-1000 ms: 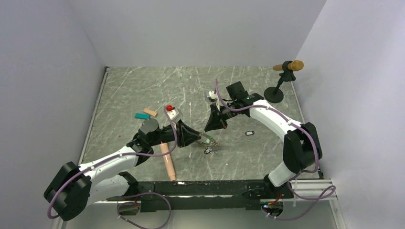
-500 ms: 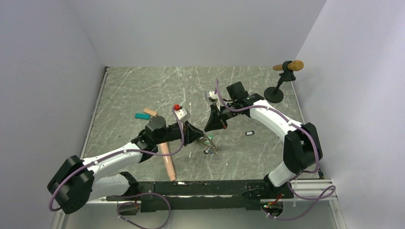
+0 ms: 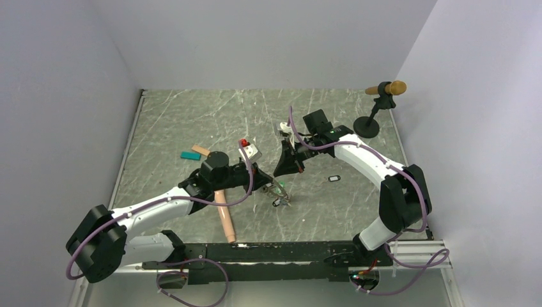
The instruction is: Put the keys on the keyring
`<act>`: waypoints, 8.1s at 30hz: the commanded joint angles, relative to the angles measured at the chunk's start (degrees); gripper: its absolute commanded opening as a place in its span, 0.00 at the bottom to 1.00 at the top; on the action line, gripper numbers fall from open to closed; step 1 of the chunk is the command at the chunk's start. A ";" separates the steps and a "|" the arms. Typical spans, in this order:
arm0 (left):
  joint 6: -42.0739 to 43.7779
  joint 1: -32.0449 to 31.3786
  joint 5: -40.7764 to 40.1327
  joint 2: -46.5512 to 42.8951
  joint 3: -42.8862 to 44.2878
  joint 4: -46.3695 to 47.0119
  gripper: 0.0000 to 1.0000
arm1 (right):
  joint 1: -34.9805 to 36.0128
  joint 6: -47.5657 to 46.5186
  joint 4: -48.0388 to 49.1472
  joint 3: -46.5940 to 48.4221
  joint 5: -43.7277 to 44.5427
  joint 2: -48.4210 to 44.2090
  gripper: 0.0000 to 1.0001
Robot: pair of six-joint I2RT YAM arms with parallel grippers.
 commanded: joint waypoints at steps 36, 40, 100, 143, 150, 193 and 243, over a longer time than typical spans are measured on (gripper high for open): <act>-17.84 5.53 9.83 2.78 5.44 0.29 0.31 | -0.04 0.19 1.80 0.14 -3.29 -2.04 0.00; -17.10 5.55 11.52 4.20 5.54 0.61 0.25 | -0.10 0.46 1.98 0.12 -3.25 -2.13 0.00; 32.36 -6.98 1.31 -12.91 -0.32 -3.79 0.00 | 4.99 -24.87 -12.95 0.67 -5.29 -5.52 0.48; 7.41 -6.48 -0.90 -1.38 -22.51 61.14 0.00 | 7.83 -22.03 -13.48 3.16 -4.78 -4.94 0.33; 7.14 -6.67 -2.25 -0.85 -22.84 62.24 0.00 | 7.79 -21.45 -12.94 3.00 -4.89 -4.79 0.16; 6.78 -6.66 -4.54 -4.32 -24.14 55.03 0.00 | 7.40 -18.58 -11.89 3.66 -4.54 -4.82 0.00; 8.00 -6.92 -3.69 -3.61 -7.41 22.85 0.37 | 11.07 -21.24 -44.58 30.86 22.04 9.11 0.00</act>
